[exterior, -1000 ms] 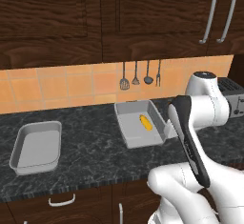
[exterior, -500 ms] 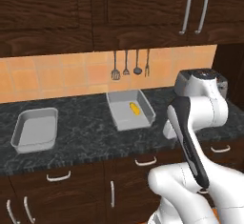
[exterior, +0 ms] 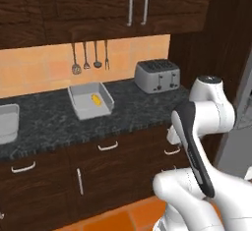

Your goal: Place one corn and one steak in each tupperware on the nearby counter, to pack two identical lunches.

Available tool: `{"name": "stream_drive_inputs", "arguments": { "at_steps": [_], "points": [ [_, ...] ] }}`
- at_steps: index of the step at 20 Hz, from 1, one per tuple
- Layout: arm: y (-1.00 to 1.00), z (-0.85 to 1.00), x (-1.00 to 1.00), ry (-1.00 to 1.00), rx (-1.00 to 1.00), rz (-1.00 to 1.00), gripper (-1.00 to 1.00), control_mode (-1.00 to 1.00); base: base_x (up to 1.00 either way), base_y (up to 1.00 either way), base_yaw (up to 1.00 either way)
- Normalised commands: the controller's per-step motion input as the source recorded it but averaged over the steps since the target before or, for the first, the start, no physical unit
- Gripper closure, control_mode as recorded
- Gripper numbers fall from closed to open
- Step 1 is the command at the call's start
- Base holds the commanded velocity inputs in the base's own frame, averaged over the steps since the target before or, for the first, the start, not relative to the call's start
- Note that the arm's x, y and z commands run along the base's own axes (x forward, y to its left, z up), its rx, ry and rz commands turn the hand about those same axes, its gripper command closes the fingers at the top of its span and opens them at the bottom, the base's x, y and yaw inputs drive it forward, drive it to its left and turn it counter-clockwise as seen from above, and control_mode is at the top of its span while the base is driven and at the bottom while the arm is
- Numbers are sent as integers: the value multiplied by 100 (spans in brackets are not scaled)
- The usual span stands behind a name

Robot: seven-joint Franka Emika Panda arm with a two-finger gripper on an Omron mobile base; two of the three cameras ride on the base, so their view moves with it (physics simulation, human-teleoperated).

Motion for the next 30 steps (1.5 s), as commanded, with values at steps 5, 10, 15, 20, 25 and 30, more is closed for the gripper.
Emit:
{"name": "stream_drive_inputs", "arguments": {
  "at_steps": [5, 10, 15, 20, 25, 30],
  "points": [
    [0, 0, 0, 0, 0, 0, -100, 100, 22, -100, -36],
    [0, 0, 0, 0, 0, 0, -100, 100, 22, -100, -14],
    [0, 0, 0, 0, 0, 0, -100, 100, 4, -100, -4],
    [0, 0, 0, 0, 0, 0, -100, 100, 0, -100, 1],
    [0, 0, 0, 0, 0, 0, -100, 100, 3, -100, 9],
    [0, 0, 0, 0, 0, 0, -100, 100, 28, -58, 20]
  ]
}}
